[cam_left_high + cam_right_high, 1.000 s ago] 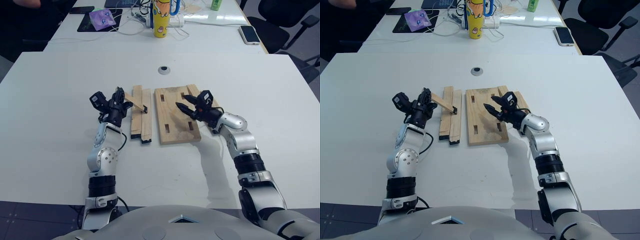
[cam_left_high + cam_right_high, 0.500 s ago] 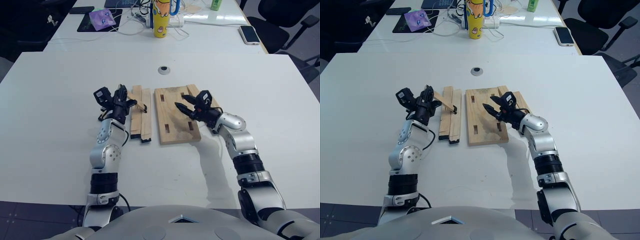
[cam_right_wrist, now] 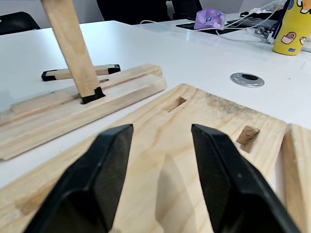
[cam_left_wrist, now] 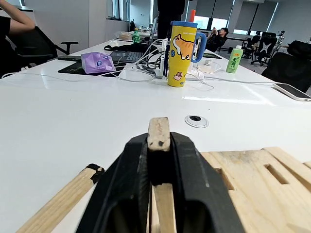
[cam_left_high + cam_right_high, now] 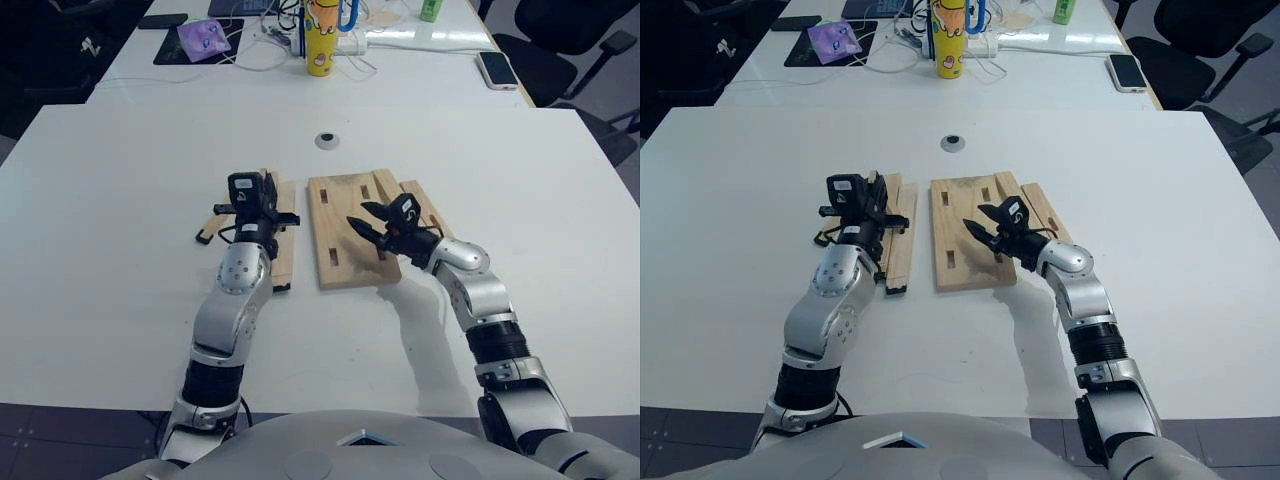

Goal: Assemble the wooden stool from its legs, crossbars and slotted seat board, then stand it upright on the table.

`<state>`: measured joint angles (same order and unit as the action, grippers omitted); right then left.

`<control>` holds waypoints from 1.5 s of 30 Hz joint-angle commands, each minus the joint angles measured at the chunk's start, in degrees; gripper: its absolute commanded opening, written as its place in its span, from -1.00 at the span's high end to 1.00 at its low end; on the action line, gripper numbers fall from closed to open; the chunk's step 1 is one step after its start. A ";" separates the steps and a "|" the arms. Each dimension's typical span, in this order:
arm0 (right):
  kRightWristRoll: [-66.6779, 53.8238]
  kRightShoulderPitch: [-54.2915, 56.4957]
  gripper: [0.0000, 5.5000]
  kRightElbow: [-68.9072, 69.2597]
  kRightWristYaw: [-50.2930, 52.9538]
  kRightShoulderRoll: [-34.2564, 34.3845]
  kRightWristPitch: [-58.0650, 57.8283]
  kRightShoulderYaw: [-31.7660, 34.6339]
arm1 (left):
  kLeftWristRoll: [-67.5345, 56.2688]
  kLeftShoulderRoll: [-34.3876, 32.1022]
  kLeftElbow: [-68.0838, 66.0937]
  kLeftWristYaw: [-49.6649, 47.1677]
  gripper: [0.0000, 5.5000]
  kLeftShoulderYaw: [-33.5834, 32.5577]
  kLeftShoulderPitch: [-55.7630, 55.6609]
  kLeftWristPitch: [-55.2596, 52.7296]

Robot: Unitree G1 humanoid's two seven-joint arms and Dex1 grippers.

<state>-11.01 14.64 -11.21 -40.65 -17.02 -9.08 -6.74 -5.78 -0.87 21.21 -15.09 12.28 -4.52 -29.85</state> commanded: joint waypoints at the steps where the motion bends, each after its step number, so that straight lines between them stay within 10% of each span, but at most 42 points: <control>1: 0.55 -1.50 0.19 2.37 0.68 -0.41 -1.84 -0.47 | 3.96 -1.15 -0.60 -0.48 0.84 1.45 5.52 -7.84; 19: 1.49 -0.91 0.19 1.32 4.33 1.06 -0.23 0.17 | 5.95 -3.57 -3.61 11.95 0.84 -0.14 4.93 1.40; 31: 1.53 -0.43 0.19 -0.88 5.10 2.13 1.47 0.26 | 5.38 -2.69 2.57 15.30 0.16 -3.75 0.04 11.74; 45: 2.65 2.46 0.19 -6.39 7.26 4.77 5.61 -0.20 | -7.56 -3.39 -10.12 24.33 0.70 -13.25 -27.16 0.23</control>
<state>-9.32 15.69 -16.71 -33.86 -12.77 -4.12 -7.04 -12.34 -4.40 13.34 8.13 -0.74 -30.99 -28.54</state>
